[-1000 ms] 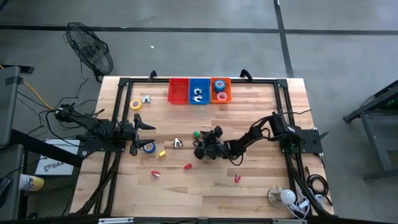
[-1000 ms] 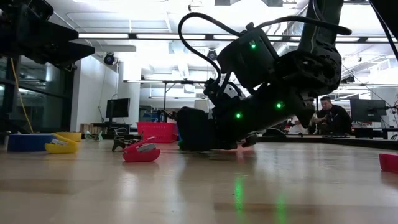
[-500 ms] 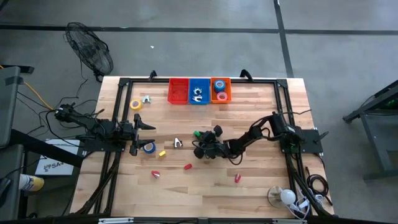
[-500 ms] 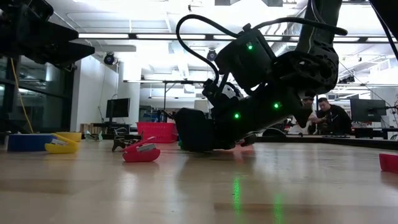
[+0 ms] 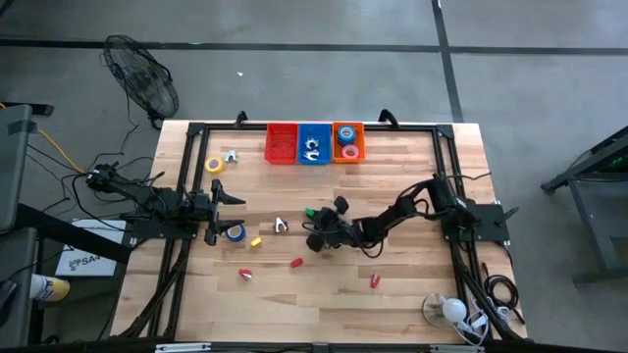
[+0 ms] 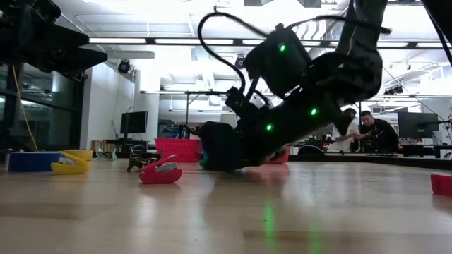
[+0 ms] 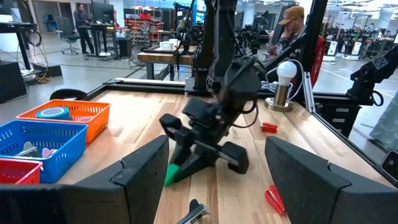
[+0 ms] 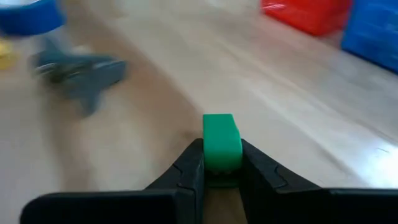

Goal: Pick and place Stapler, Stapler remover, tape
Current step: Put the green stapler into the red bin

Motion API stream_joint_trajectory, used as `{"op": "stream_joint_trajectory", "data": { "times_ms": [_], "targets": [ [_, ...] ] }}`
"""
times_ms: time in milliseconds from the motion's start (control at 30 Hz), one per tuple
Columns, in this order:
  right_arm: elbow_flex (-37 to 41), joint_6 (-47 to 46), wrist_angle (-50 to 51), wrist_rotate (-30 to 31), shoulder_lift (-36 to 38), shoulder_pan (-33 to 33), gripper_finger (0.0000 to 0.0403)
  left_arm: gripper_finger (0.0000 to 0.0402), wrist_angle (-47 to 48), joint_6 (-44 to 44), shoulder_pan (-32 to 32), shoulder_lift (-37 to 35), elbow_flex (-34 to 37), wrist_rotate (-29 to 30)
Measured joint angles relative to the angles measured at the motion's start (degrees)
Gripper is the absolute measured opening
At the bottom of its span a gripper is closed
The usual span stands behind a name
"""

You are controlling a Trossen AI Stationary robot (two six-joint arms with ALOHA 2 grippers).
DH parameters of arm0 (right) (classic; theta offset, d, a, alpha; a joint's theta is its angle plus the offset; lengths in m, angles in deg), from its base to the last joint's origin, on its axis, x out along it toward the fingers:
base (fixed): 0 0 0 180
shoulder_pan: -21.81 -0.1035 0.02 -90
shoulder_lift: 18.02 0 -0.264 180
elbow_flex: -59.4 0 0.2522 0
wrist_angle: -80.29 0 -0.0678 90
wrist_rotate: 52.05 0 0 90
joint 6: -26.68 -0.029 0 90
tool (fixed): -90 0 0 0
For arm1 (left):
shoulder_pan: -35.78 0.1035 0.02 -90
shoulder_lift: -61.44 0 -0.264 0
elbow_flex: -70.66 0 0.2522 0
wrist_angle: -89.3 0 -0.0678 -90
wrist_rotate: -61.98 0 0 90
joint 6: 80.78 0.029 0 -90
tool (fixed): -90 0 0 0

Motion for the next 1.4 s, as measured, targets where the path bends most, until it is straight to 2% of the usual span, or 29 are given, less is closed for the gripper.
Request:
{"op": "stream_joint_trajectory", "data": {
  "times_ms": [400, 700, 967, 1400],
  "targets": [
    [-0.02, 10.52, 3.59, -12.12, 7.93, -0.06, 0.0060, 0.0262, 0.00, 0.00, -0.02, 0.02, 0.00, -0.02],
    [-0.08, 10.97, 4.18, -21.85, 13.24, 1.44, 0.0060, 0.0262, -0.02, 0.00, 0.00, 0.02, 0.00, 0.00],
    [-0.08, 7.12, 3.82, -25.59, 14.38, 2.55, 0.0060, 0.0262, -0.61, 0.00, -0.02, 0.02, 0.09, 0.33],
    [-0.08, 6.59, 1.83, -27.41, 14.38, 4.17, 0.0060, 0.0262, -0.93, 0.00, 0.00, 0.02, 0.09, -0.49]
  ]
}}
